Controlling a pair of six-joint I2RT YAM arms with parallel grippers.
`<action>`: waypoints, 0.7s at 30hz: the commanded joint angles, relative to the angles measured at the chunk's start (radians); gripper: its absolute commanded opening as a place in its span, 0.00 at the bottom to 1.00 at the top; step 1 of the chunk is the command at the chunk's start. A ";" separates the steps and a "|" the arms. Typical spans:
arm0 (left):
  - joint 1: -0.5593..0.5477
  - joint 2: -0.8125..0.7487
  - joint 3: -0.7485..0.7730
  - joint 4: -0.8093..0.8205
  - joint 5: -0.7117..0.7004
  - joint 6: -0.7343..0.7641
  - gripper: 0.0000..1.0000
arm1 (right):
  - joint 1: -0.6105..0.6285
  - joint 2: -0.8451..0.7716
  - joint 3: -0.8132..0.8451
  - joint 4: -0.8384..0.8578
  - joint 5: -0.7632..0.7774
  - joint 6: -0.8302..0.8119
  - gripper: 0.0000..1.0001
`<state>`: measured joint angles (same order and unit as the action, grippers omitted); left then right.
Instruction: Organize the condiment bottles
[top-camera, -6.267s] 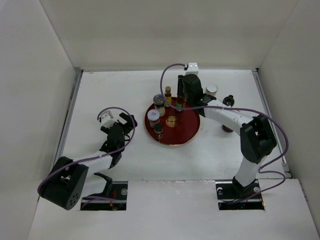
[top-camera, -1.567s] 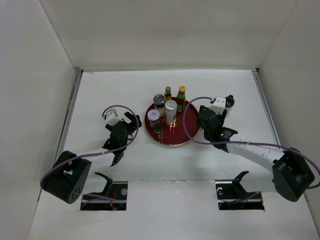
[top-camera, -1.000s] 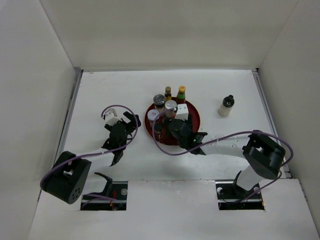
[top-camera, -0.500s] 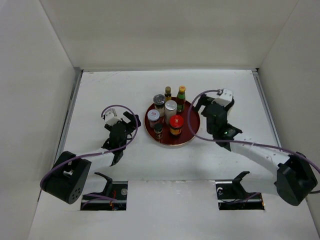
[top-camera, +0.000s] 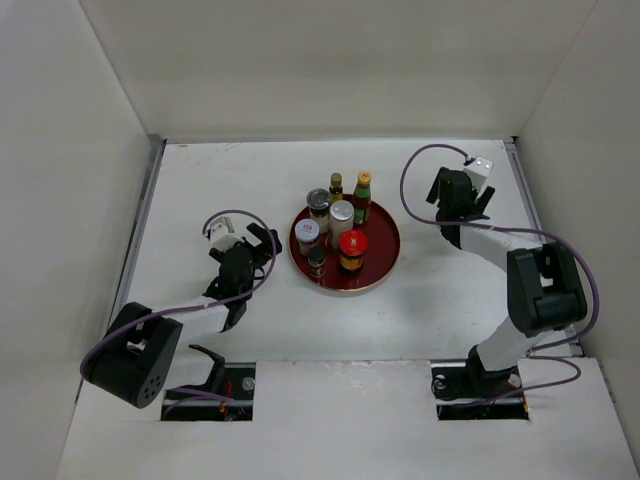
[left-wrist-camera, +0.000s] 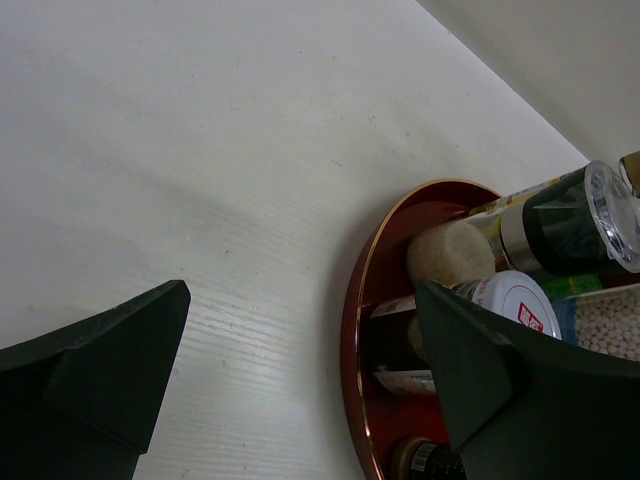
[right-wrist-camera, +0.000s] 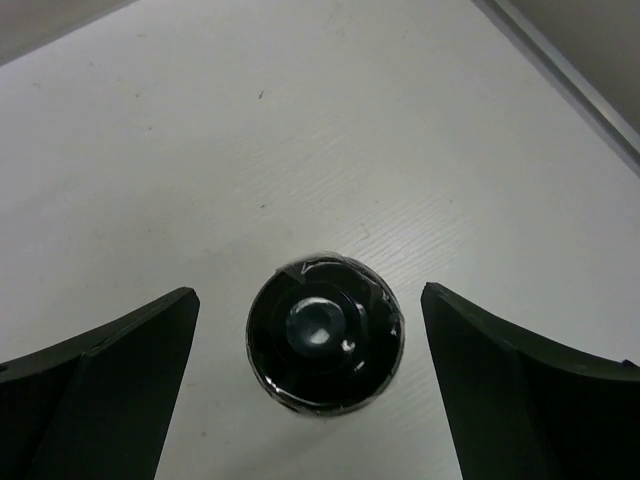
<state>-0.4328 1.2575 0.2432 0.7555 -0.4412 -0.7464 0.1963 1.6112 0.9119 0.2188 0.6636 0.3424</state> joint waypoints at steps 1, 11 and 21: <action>0.001 -0.004 0.033 0.036 -0.005 -0.004 1.00 | -0.015 0.039 0.056 0.056 -0.059 -0.006 0.94; 0.003 -0.010 0.028 0.034 -0.024 -0.004 1.00 | -0.002 -0.077 0.001 0.057 -0.067 0.020 0.47; 0.007 -0.033 0.019 0.016 -0.085 -0.021 1.00 | 0.268 -0.283 -0.059 0.007 -0.133 0.006 0.50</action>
<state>-0.4324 1.2568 0.2436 0.7460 -0.4942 -0.7498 0.4061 1.3457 0.8608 0.1658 0.5755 0.3489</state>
